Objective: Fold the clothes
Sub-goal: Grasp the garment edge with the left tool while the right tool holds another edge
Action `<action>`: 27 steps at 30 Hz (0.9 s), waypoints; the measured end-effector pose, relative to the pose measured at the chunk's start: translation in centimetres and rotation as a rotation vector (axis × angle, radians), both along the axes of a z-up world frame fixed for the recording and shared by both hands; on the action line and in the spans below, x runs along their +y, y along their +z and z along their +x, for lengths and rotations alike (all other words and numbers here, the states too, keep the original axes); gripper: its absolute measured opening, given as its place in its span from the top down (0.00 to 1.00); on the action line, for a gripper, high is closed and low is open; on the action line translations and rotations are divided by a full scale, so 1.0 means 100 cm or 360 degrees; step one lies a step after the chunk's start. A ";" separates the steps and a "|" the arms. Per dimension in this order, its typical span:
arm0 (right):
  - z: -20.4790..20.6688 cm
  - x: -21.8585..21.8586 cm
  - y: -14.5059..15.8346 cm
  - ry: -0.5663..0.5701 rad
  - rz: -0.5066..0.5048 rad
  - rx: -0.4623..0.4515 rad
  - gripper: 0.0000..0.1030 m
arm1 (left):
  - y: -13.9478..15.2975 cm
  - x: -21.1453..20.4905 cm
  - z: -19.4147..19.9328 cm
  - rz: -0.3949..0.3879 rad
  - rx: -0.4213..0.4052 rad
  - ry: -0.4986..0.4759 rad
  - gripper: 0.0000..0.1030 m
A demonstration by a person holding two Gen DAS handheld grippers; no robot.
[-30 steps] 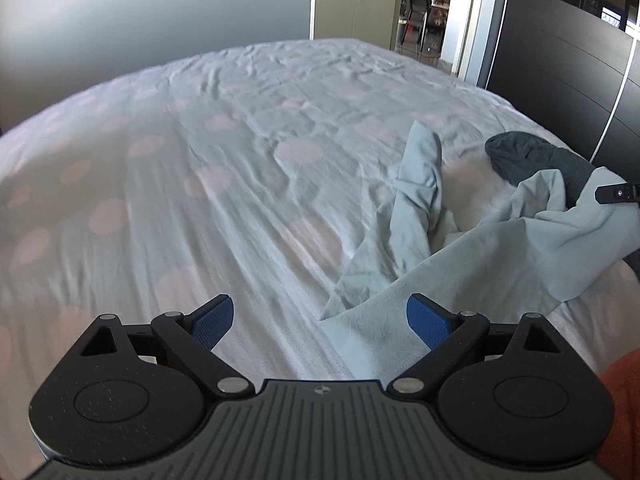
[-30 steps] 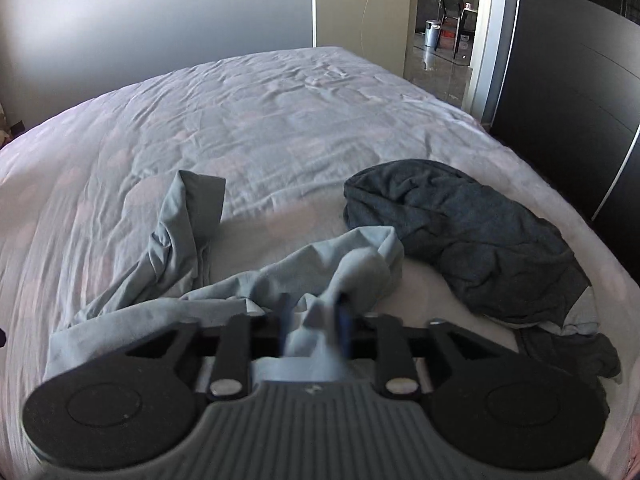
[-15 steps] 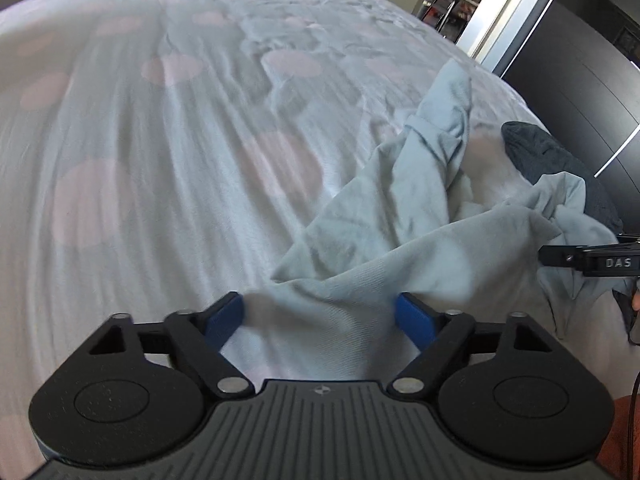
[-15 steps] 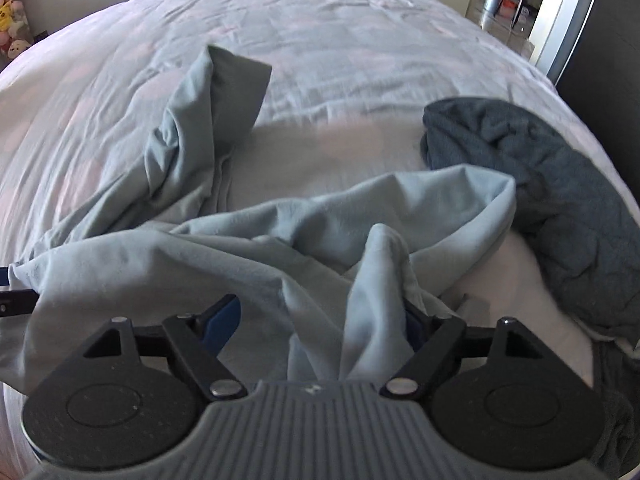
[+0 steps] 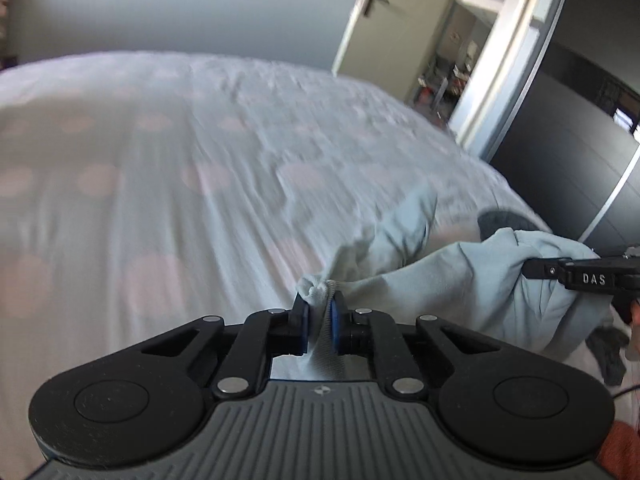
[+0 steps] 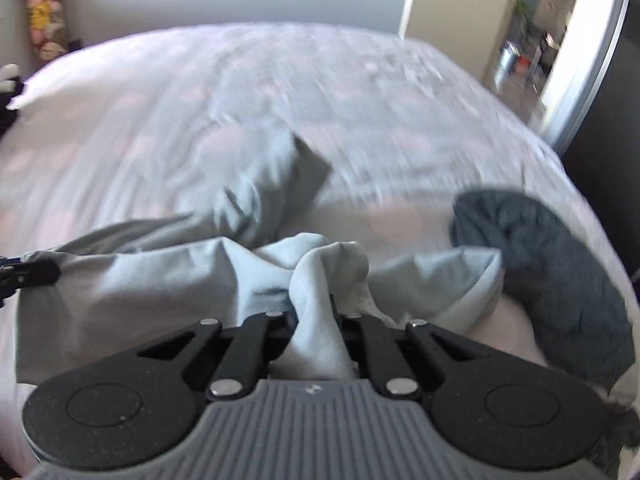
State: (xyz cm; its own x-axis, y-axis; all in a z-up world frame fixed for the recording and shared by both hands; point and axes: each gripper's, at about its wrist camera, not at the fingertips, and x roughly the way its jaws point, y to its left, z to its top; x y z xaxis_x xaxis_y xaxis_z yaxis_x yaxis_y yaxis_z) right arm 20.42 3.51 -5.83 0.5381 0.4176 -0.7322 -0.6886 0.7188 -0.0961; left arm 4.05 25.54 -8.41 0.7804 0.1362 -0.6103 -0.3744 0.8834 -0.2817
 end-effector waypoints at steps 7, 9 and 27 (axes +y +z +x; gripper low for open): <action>-0.078 0.052 0.071 0.0323 0.0257 -0.0145 0.92 | 0.083 0.035 -0.092 0.0171 -0.0190 0.0366 0.89; -0.098 0.065 0.085 0.0408 0.0331 -0.0158 0.92 | 0.106 0.042 -0.120 0.0242 -0.0226 0.0481 0.89; -0.091 0.035 0.096 0.0196 0.0306 -0.0213 0.92 | 0.099 0.028 -0.120 0.0182 -0.0103 0.0277 0.83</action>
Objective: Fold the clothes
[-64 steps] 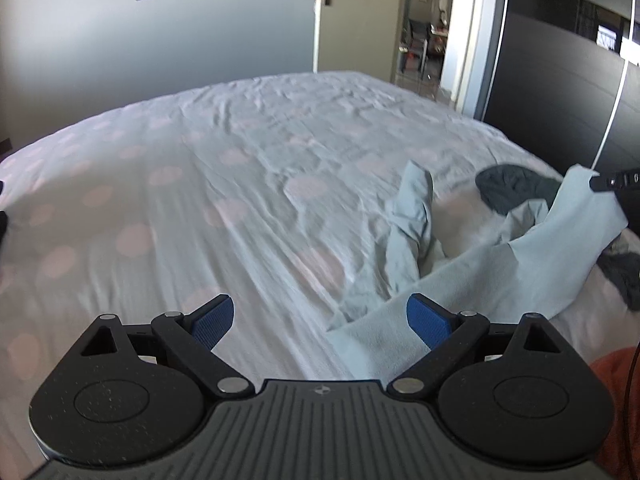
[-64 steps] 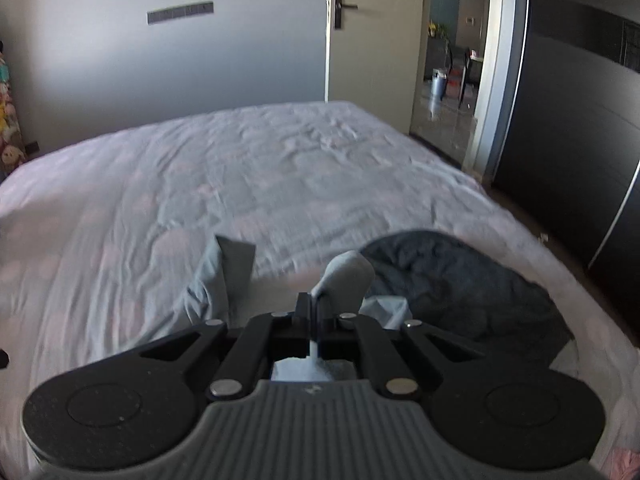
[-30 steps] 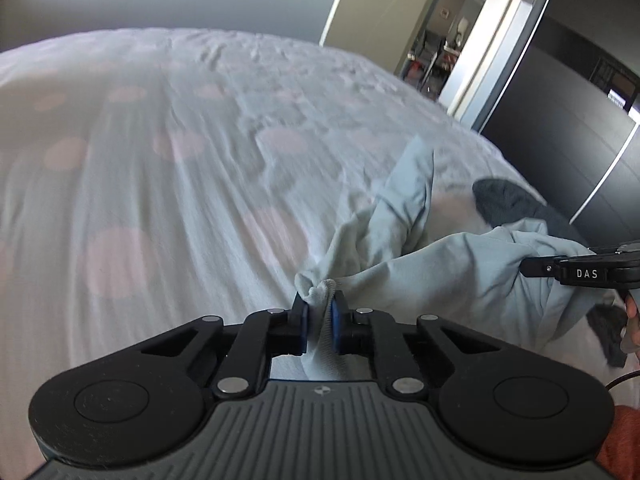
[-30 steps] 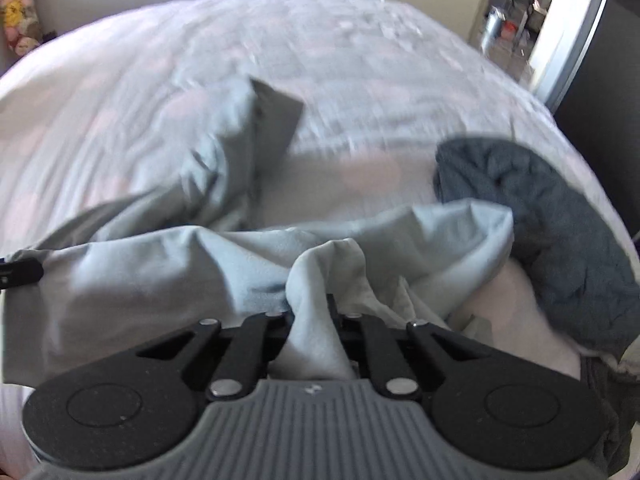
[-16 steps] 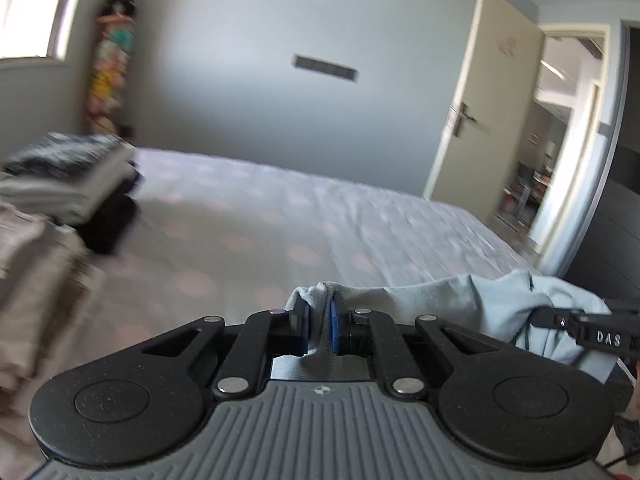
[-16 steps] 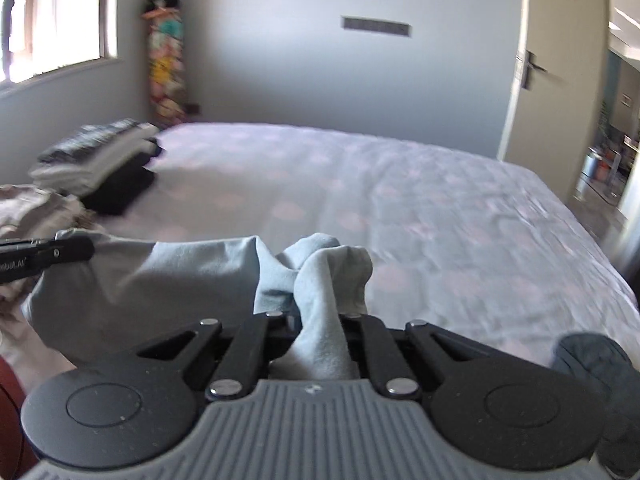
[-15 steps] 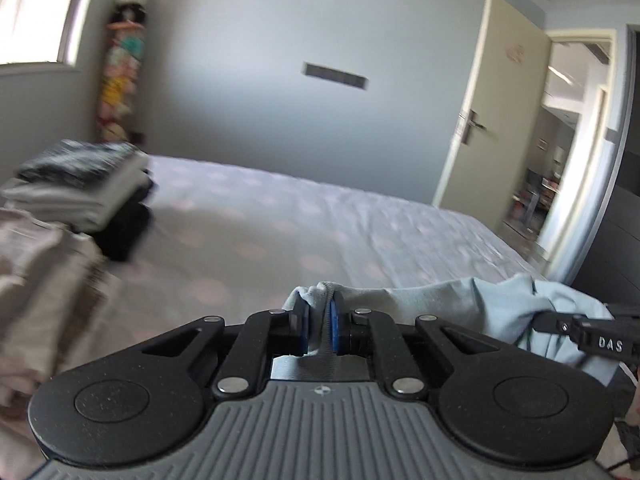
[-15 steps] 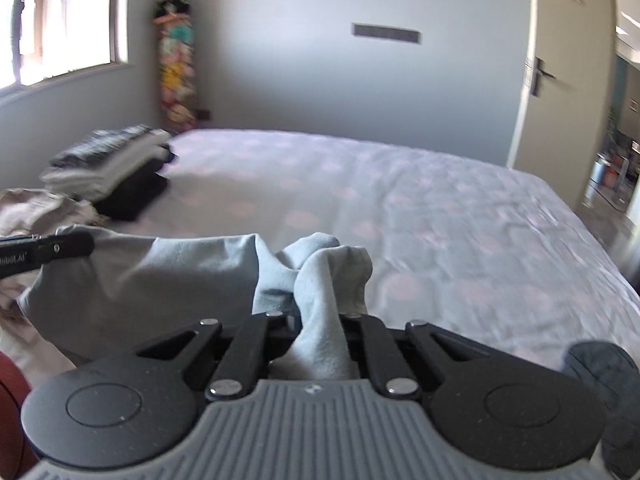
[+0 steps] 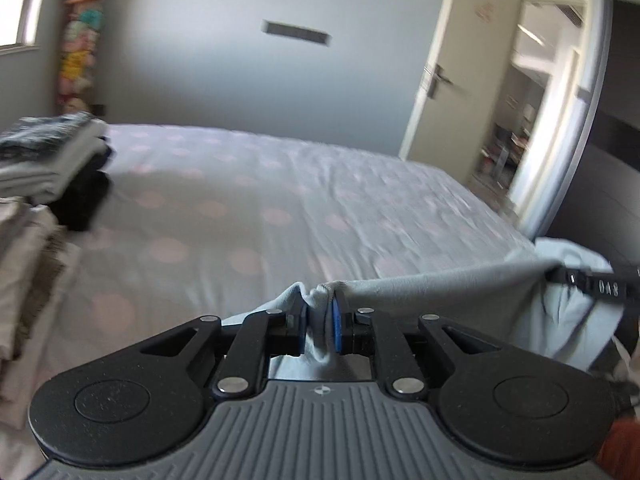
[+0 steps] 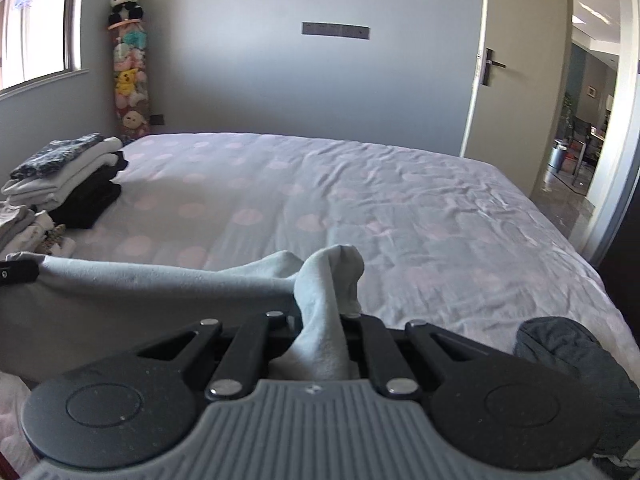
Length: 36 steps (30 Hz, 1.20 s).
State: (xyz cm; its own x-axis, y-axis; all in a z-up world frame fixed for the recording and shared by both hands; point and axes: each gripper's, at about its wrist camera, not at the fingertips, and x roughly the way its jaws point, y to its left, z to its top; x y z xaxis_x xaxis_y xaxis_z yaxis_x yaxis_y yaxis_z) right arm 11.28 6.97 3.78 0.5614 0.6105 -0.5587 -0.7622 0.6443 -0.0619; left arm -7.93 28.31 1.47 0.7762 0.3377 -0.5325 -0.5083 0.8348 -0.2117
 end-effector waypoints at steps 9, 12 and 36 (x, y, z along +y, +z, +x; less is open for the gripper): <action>0.056 -0.021 -0.032 -0.0345 -0.0210 0.0039 0.92 | -0.005 0.001 -0.017 0.0078 0.0029 -0.0098 0.46; 0.069 -0.022 -0.039 -0.0450 -0.0263 0.0048 0.90 | 0.000 0.010 -0.028 0.0137 0.0052 -0.0088 0.44; 0.091 -0.060 -0.082 -0.0646 -0.0119 -0.0012 0.29 | -0.113 -0.028 0.001 0.0326 0.0672 -0.1025 0.36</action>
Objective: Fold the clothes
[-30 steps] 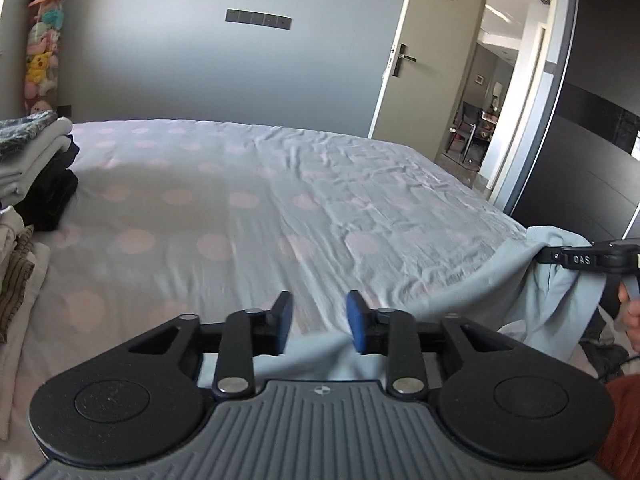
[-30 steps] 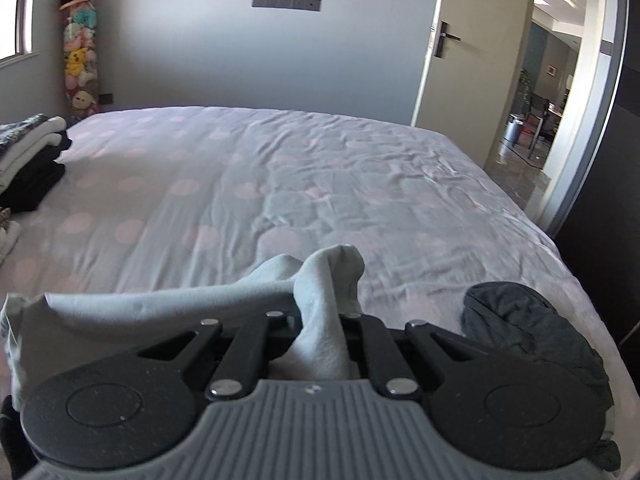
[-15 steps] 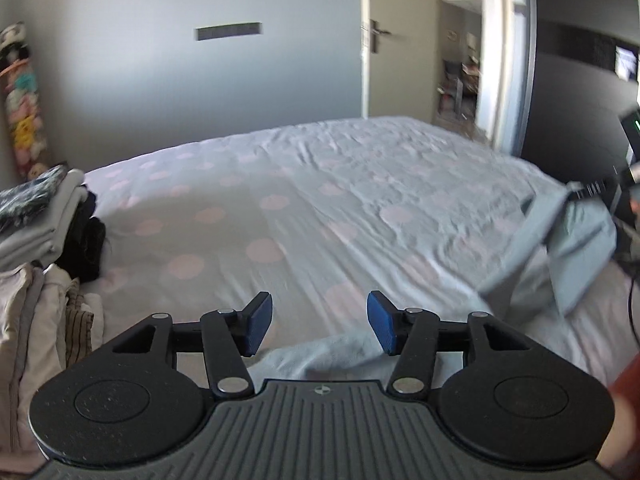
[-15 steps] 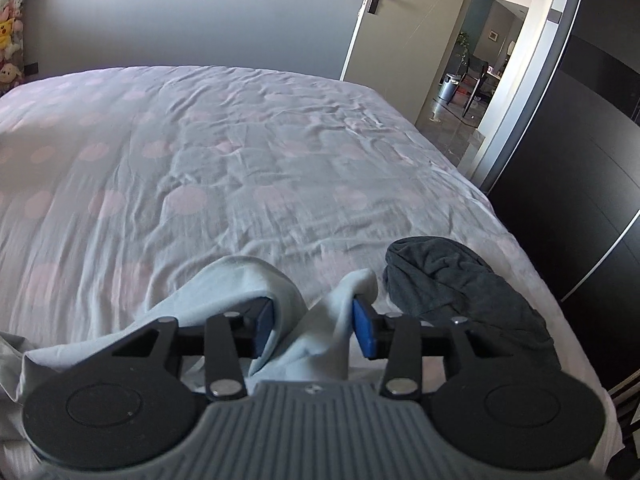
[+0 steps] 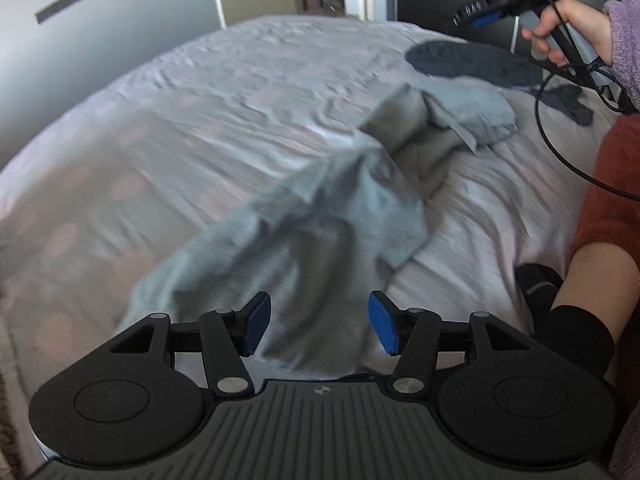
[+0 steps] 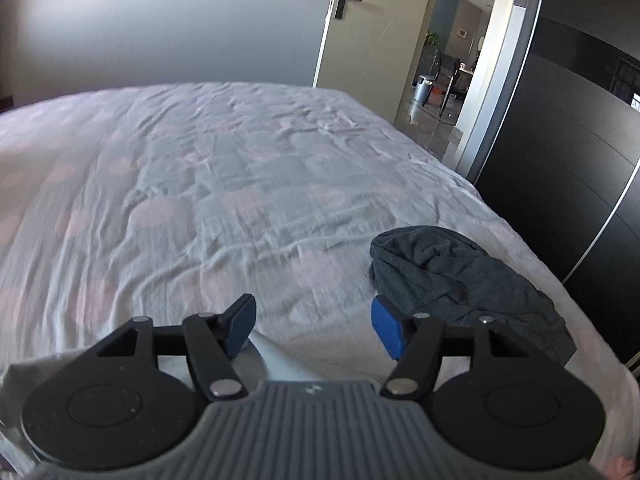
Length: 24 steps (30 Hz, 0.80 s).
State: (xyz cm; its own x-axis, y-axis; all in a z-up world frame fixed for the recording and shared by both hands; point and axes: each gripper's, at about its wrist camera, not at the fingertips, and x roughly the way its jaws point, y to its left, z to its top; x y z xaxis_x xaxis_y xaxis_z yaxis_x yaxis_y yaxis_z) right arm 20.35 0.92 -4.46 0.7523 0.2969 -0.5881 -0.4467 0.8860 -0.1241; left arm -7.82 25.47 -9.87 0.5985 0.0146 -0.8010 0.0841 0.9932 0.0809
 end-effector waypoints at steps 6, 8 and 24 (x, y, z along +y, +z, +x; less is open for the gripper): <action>-0.013 -0.019 -0.025 0.0001 0.0238 0.0005 0.22 | -0.030 -0.016 0.031 -0.0106 0.0129 -0.0045 0.34; -0.015 -0.025 -0.039 -0.0011 0.0281 0.0016 0.22 | -0.039 -0.024 0.040 -0.0088 0.0190 -0.0081 0.34; 0.008 -0.040 -0.073 -0.0105 0.0414 0.0185 0.21 | -0.046 -0.007 0.059 0.0052 0.0297 0.0305 0.93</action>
